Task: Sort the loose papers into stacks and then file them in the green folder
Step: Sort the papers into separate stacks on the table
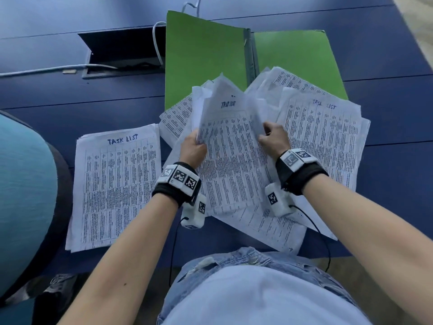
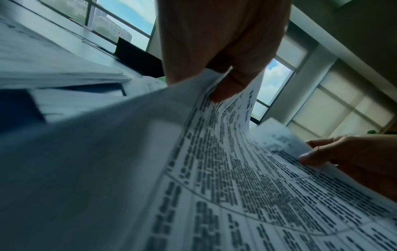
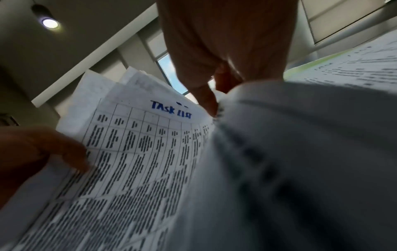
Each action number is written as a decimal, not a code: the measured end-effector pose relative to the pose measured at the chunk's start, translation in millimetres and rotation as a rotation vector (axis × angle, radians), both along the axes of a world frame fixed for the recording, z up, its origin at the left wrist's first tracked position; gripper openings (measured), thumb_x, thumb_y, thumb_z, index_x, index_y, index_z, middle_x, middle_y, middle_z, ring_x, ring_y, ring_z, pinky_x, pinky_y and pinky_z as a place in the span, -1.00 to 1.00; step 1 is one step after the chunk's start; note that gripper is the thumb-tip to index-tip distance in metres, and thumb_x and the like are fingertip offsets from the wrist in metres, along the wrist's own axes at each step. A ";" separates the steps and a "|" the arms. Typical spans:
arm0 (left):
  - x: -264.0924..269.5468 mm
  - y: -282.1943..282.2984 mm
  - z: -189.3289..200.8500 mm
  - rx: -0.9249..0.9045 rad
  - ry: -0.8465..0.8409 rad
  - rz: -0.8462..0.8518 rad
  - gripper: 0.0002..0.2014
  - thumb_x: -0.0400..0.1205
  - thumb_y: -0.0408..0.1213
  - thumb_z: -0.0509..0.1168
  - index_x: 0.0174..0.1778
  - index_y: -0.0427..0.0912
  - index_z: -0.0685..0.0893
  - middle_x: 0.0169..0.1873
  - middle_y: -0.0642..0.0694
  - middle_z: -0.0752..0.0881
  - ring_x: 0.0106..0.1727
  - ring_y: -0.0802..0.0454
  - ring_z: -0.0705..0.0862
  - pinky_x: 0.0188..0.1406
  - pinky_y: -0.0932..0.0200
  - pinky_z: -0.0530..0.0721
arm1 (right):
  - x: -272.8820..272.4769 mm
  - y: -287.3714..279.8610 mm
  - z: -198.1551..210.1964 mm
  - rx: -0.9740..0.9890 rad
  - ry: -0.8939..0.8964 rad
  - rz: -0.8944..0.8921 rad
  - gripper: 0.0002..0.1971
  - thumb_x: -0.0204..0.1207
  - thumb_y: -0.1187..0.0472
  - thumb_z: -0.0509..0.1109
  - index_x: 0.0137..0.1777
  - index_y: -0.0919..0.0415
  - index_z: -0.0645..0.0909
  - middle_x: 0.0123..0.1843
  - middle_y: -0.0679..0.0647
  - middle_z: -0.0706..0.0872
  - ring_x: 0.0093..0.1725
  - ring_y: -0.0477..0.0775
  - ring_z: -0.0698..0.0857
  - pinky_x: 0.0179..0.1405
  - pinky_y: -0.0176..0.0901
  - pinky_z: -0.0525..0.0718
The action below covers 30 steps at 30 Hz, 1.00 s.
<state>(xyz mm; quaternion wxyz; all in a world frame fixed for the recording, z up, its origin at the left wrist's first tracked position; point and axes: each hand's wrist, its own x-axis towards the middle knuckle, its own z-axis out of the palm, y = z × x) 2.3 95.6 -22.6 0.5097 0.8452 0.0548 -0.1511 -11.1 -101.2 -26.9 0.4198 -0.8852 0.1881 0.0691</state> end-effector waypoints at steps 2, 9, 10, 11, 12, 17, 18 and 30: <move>-1.1 7.6 -9.9 -0.023 0.037 0.078 -0.66 0.51 -0.63 0.05 0.02 -0.25 0.62 -0.32 -0.07 0.62 -0.30 -0.04 0.59 -0.45 0.22 0.60 | -7.5 3.0 3.4 0.154 -0.064 0.059 -0.83 0.43 0.43 0.33 -0.26 0.15 0.60 -0.33 0.07 0.64 -0.30 -0.01 0.63 -0.30 -0.24 0.54; -10.3 25.3 -20.9 -0.202 0.138 0.305 -0.60 0.50 -0.67 0.07 0.20 -0.43 0.61 -0.24 -0.13 0.68 -0.18 -0.10 0.64 -0.07 0.01 0.65 | -36.4 6.7 21.0 0.495 -0.140 0.160 -0.65 0.40 0.60 0.35 -0.38 0.12 0.61 -0.51 -0.19 0.70 -0.40 -0.30 0.61 -0.30 -0.45 0.60; -10.0 26.1 -15.9 -0.253 0.133 0.343 -0.64 0.51 -0.67 0.07 0.15 -0.46 0.63 -0.26 -0.13 0.68 -0.18 -0.11 0.63 -0.07 -0.01 0.64 | -38.2 3.3 22.0 0.525 -0.145 0.099 -0.67 0.40 0.60 0.34 -0.37 0.14 0.60 -0.52 -0.17 0.70 -0.42 -0.30 0.61 -0.31 -0.46 0.59; -8.9 26.1 -10.0 -0.292 0.106 0.353 -0.69 0.52 -0.66 0.08 0.05 -0.44 0.66 -0.29 -0.10 0.69 -0.18 -0.10 0.62 -0.06 -0.02 0.63 | -39.9 -0.4 22.5 0.552 -0.157 0.026 -0.72 0.41 0.57 0.35 -0.33 0.17 0.60 -0.48 -0.13 0.71 -0.39 -0.25 0.63 -0.28 -0.41 0.60; -8.8 24.8 1.7 -0.328 0.071 0.335 -0.74 0.51 -0.63 0.10 -0.11 -0.35 0.67 -0.35 -0.05 0.70 -0.21 -0.08 0.61 -0.09 0.00 0.61 | -41.4 -5.3 22.2 0.591 -0.157 -0.036 -0.81 0.43 0.52 0.37 -0.24 0.21 0.62 -0.36 -0.09 0.71 -0.31 -0.18 0.65 -0.22 -0.36 0.61; -3.2 13.6 61.2 -0.502 -0.138 0.089 -0.82 0.26 -0.36 0.21 -0.25 -0.22 0.64 -0.35 -0.04 0.71 -0.19 -0.10 0.63 -0.10 -0.01 0.64 | -42.0 -12.1 30.5 0.788 -0.127 -0.132 -0.47 0.43 0.39 0.40 0.38 0.33 0.34 0.22 0.13 0.65 0.14 -0.04 0.65 0.08 -0.23 0.59; -1.1 11.7 71.2 -0.521 -0.194 0.054 -0.72 0.26 -0.34 0.25 -0.11 -0.27 0.63 -0.28 -0.05 0.73 -0.17 -0.09 0.66 -0.11 0.02 0.67 | -40.5 -9.6 37.6 0.764 -0.172 -0.125 -0.45 0.45 0.42 0.38 0.41 0.33 0.27 0.26 0.15 0.62 0.16 -0.02 0.64 0.04 -0.29 0.60; 14.3 7.5 119.7 -0.565 -0.426 0.208 0.05 0.43 -0.31 0.43 0.62 -0.17 -0.22 0.61 -0.19 0.15 0.61 -0.07 0.22 0.59 -0.16 0.27 | -39.2 -0.5 125.2 0.472 -0.736 -0.211 -0.54 0.60 0.48 0.08 0.47 0.59 0.08 0.37 0.38 0.46 0.07 0.05 0.51 -0.09 -0.71 0.42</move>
